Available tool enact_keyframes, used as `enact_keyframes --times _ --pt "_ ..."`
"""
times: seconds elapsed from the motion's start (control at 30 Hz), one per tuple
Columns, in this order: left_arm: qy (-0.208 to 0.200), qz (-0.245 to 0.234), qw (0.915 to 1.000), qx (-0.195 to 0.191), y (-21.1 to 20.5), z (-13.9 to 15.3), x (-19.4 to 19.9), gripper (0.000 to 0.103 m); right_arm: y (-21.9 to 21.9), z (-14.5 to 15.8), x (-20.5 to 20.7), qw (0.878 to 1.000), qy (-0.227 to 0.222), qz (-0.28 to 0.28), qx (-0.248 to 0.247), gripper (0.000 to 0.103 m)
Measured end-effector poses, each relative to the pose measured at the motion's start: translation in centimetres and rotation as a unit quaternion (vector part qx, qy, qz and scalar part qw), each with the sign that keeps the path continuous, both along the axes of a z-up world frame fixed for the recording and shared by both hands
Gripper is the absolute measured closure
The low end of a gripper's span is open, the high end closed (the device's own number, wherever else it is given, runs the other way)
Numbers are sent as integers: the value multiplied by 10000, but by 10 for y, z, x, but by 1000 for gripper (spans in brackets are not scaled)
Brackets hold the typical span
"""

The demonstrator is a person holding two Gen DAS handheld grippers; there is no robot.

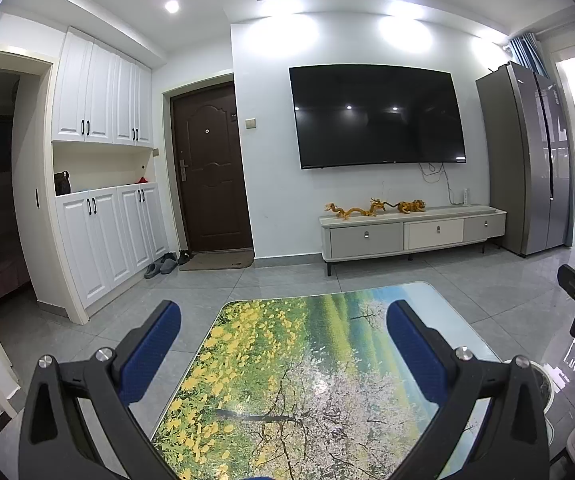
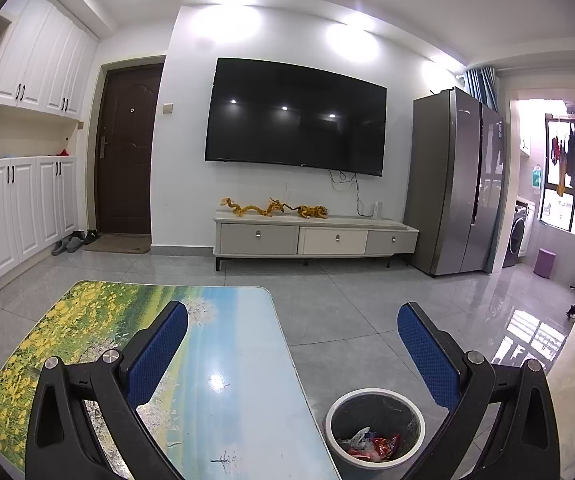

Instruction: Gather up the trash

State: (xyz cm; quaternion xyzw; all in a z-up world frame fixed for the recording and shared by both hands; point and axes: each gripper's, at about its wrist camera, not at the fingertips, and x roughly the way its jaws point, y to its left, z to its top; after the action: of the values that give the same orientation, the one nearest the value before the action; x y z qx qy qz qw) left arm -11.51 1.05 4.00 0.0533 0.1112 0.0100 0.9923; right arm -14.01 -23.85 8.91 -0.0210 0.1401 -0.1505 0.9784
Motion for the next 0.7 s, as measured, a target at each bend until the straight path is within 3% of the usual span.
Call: enact_keyframes --times 0.7 --pt "29 -36 10000 56 -7 -5 -1 0 0 -3 -4 10000 6 -91 23 0"
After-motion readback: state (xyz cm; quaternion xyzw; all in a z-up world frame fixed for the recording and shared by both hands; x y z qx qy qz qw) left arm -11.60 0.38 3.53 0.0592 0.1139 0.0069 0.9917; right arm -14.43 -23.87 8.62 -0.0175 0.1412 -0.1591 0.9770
